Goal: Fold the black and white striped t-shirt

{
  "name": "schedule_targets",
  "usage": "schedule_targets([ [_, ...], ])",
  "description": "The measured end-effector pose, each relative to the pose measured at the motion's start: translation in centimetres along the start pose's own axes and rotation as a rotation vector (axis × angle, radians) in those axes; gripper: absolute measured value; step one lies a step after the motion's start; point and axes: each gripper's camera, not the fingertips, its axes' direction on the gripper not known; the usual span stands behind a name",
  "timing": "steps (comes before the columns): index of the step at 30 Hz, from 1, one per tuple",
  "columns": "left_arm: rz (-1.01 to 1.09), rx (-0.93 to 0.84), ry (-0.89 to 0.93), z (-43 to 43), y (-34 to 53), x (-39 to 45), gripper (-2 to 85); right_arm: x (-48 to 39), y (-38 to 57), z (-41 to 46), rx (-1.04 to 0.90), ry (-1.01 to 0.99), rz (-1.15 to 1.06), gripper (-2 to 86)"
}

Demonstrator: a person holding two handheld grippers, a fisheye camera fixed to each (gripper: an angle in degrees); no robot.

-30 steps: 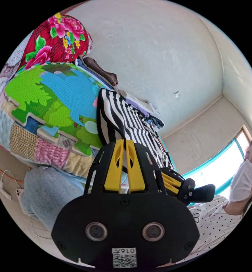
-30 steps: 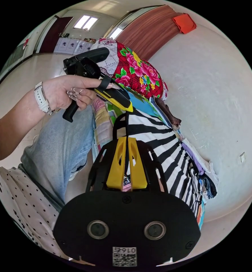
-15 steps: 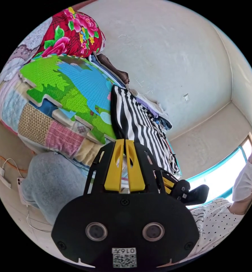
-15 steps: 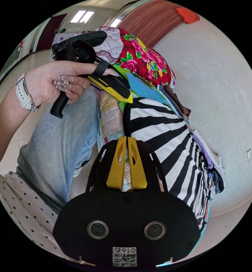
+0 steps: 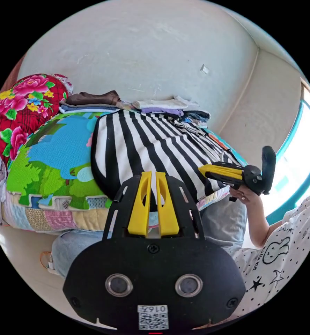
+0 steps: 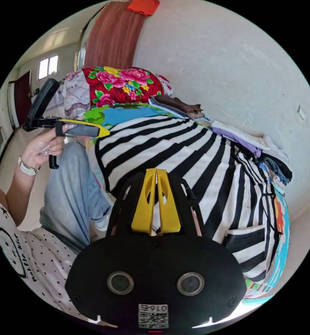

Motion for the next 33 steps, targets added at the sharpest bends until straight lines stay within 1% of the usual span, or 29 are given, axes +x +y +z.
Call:
schedule_targets([
  [1, 0.001, -0.026, -0.028, 0.4, -0.2, 0.2, -0.8, 0.8, 0.8, 0.4, -0.039, 0.007, 0.008, -0.1],
  [2, 0.001, -0.076, -0.096, 1.1, -0.5, 0.6, -0.8, 1.4, 1.7, 0.1, -0.002, -0.002, 0.025, -0.1],
  [3, 0.011, -0.072, -0.116, 1.2, -0.5, 0.8, -0.7, 1.8, 2.1, -0.1, 0.015, -0.007, 0.038, -0.1],
  [7, 0.016, -0.06, -0.071, 0.3, -1.5, 1.3, -0.8, 4.0, 3.7, -1.5, 0.039, -0.018, -0.007, 0.0],
  [8, 0.009, -0.056, -0.078, -0.2, -2.0, 1.4, -0.7, 5.5, 4.1, -2.7, 0.073, -0.01, -0.002, 0.2],
  [9, 0.012, -0.05, -0.09, -0.7, -2.5, 1.6, -0.7, 6.6, 4.4, -3.4, 0.099, 0.008, 0.013, 0.3],
  [11, 0.027, -0.039, -0.096, -1.3, -3.2, 1.9, -0.7, 11.9, 6.0, -6.3, 0.192, 0.136, 0.138, 1.1],
  [12, 0.032, -0.039, -0.089, -1.5, -3.6, 2.0, -0.7, 13.4, 6.5, -6.9, 0.198, 0.169, 0.169, 1.7],
  [14, 0.036, -0.047, -0.072, -1.5, -4.4, 2.3, -0.7, 19.7, 8.5, -8.1, 0.127, 0.298, 0.267, 5.1],
  [15, 0.04, -0.048, -0.068, -1.4, -4.9, 2.4, -0.7, 21.2, 9.1, -8.3, 0.105, 0.337, 0.294, 6.2],
  [17, 0.045, -0.046, -0.073, -1.4, -5.8, 2.8, -0.7, 27.4, 11.6, -8.8, -0.009, 0.487, 0.395, 7.4],
  [18, 0.049, -0.044, -0.077, -1.3, -6.3, 3.0, -0.7, 28.8, 12.3, -8.8, -0.037, 0.508, 0.42, 7.5],
  [20, 0.048, -0.05, -0.086, -1.1, -7.1, 3.3, -0.7, 33.8, 14.5, -8.7, -0.147, 0.469, 0.502, 7.8],
  [21, 0.051, -0.055, -0.093, -0.9, -7.6, 3.5, -0.7, 34.8, 14.9, -8.6, -0.156, 0.445, 0.515, 7.8],
  [24, 0.052, -0.085, -0.1, -0.1, -8.7, 3.8, -0.6, 37.6, 16.6, -8.9, -0.097, 0.276, 0.57, 7.2],
  [26, 0.05, -0.113, -0.111, 0.4, -9.2, 3.9, -0.6, 38.7, 17.0, -8.4, -0.092, 0.194, 0.568, 4.1],
  [27, 0.05, -0.122, -0.12, 0.5, -9.4, 4.0, -0.6, 38.8, 17.0, -8.2, -0.11, 0.201, 0.561, 2.9],
  [29, 0.04, -0.117, -0.124, 0.4, -9.7, 3.9, -0.6, 39.4, 17.1, -8.1, -0.169, 0.351, 0.549, 0.6],
  [31, 0.03, -0.116, -0.118, 0.2, -9.9, 3.7, -0.6, 40.0, 17.4, -8.9, -0.178, 0.426, 0.561, 0.1],
  [33, 0.023, -0.11, -0.093, 0.1, -10.1, 3.3, -0.7, 41.0, 18.1, -9.5, -0.19, 0.427, 0.582, 0.0],
])
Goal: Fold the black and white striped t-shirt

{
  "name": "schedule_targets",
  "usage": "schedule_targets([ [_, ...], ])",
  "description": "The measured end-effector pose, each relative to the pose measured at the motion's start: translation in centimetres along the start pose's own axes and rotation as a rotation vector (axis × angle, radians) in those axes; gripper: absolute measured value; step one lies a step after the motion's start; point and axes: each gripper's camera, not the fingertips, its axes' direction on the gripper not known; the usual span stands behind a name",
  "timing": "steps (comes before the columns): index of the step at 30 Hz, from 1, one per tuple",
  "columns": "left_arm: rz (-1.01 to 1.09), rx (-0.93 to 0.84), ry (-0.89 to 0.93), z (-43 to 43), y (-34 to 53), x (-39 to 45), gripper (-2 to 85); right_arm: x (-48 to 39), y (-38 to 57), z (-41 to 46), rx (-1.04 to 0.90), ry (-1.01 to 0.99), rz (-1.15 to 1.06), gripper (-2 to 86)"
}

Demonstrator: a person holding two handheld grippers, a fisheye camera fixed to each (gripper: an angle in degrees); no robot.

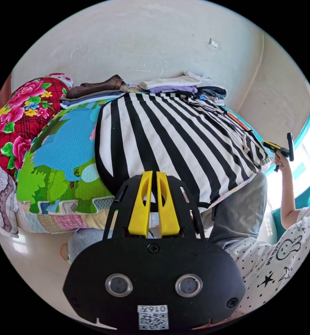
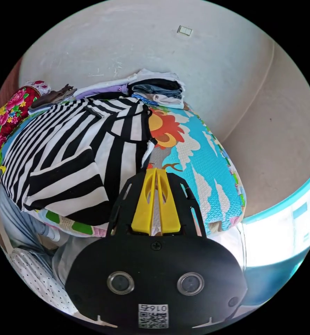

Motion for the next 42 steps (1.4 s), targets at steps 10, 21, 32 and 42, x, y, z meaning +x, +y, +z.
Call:
schedule_targets([
  [10, 0.0, 0.003, -0.005, 0.0, -1.2, -0.3, -0.8, 2.1, -1.6, 1.9, 0.035, -0.246, 0.075, 8.2],
  [21, 0.003, -0.047, 0.013, -0.1, -1.6, -1.3, -0.8, 2.9, -2.8, 2.4, 0.036, -0.28, 0.101, 1.1],
  [32, 0.007, -0.03, -0.119, -1.2, -4.6, -3.9, 0.5, -6.0, -17.1, -2.8, 0.409, -0.412, -0.209, 6.8],
  [42, -0.048, -0.005, -0.087, 2.7, -2.9, -6.4, 0.1, -34.2, -41.6, 11.8, 0.261, -0.454, -0.748, 9.6],
])
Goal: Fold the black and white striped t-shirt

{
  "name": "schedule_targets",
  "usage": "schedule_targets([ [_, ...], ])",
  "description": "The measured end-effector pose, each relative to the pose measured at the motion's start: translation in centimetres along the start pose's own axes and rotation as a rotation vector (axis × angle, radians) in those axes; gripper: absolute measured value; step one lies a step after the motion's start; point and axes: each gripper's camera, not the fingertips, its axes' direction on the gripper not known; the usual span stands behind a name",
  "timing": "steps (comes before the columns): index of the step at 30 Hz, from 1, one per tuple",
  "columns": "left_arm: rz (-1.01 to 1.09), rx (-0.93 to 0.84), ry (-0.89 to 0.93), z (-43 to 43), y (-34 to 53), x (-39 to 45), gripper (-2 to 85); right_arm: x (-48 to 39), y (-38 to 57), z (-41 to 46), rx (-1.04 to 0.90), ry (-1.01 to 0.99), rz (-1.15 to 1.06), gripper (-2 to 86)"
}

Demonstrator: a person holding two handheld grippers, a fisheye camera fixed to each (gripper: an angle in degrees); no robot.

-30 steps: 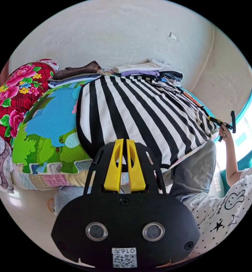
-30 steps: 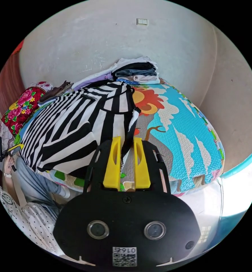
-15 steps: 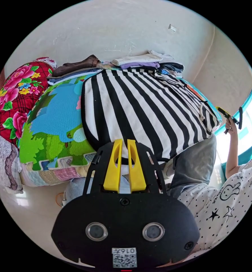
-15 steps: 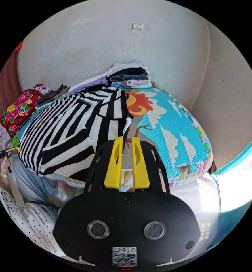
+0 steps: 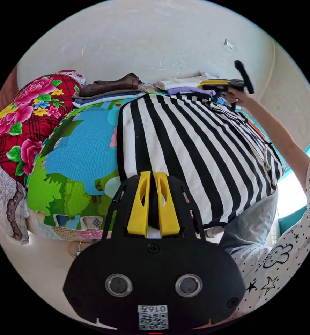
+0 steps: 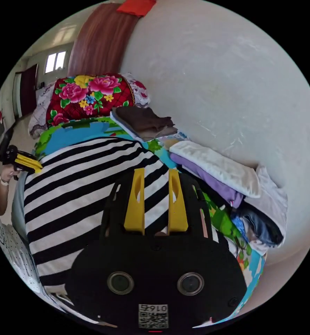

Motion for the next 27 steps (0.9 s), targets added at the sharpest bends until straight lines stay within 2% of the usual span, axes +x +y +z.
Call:
schedule_targets([
  [2, -0.019, 0.021, 0.036, 0.2, 0.7, -0.9, -0.1, 0.8, -4.3, 7.4, -0.111, 0.038, -0.029, 8.7],
  [7, 0.01, 0.065, 0.093, 0.8, 2.5, -2.5, -0.6, 3.5, -8.7, 16.6, -0.288, 0.039, -0.001, 8.5],
  [13, 0.002, 0.091, 0.118, 1.7, 4.0, -3.8, -0.9, 7.2, -12.0, 19.7, -0.264, -0.096, 0.057, 1.4],
  [16, -0.007, 0.104, 0.121, 2.0, 4.8, -4.1, -0.9, 8.9, -12.9, 21.5, -0.309, 0.014, 0.142, 0.8],
  [18, -0.014, 0.111, 0.125, 2.3, 5.3, -4.3, -0.9, 9.5, -13.6, 21.9, -0.307, -0.02, 0.154, 1.2],
  [20, -0.017, 0.115, 0.123, 2.6, 5.7, -4.5, -0.9, 9.4, -15.2, 20.7, -0.146, -0.09, 0.143, 3.2],
  [22, -0.02, 0.119, 0.125, 2.9, 6.0, -4.7, -0.9, 9.0, -16.9, 20.9, -0.096, -0.136, 0.134, 6.0],
  [27, -0.025, 0.133, 0.13, 3.6, 7.1, -5.1, -0.9, 8.5, -21.4, 25.1, -0.175, -0.201, 0.113, 8.0],
])
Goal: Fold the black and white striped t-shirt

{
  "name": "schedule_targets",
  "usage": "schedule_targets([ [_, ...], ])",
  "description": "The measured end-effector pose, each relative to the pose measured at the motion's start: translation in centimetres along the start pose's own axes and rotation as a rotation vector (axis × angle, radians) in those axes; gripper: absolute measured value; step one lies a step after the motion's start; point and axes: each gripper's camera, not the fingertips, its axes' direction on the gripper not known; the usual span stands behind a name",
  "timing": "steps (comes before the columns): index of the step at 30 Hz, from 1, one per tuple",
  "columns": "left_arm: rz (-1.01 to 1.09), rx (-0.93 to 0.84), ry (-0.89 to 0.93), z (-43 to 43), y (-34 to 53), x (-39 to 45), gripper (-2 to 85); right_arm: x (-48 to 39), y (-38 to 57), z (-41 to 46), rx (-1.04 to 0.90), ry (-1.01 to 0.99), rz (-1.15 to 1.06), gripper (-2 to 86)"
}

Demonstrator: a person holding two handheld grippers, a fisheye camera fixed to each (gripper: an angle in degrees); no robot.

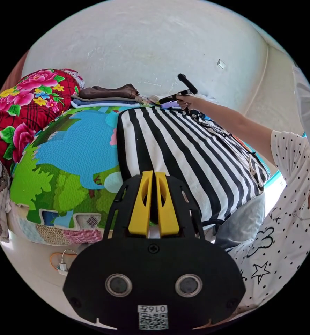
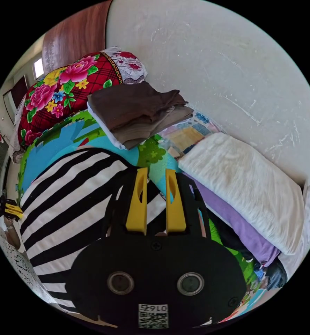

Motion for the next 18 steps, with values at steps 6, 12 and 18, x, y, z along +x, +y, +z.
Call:
schedule_targets([
  [6, 0.002, 0.015, 0.011, 0.6, 1.2, -0.6, -0.9, 0.9, -2.6, 3.2, -0.086, -0.045, -0.023, 7.4],
  [12, -0.004, 0.028, 0.012, 1.3, 2.2, -0.8, -0.9, 0.6, -4.2, 4.1, -0.093, -0.024, -0.099, 5.9],
  [18, 0.0, 0.029, 0.012, 1.8, 3.0, -0.9, -1.0, 0.4, -6.1, 5.5, -0.054, 0.114, -0.106, 0.2],
])
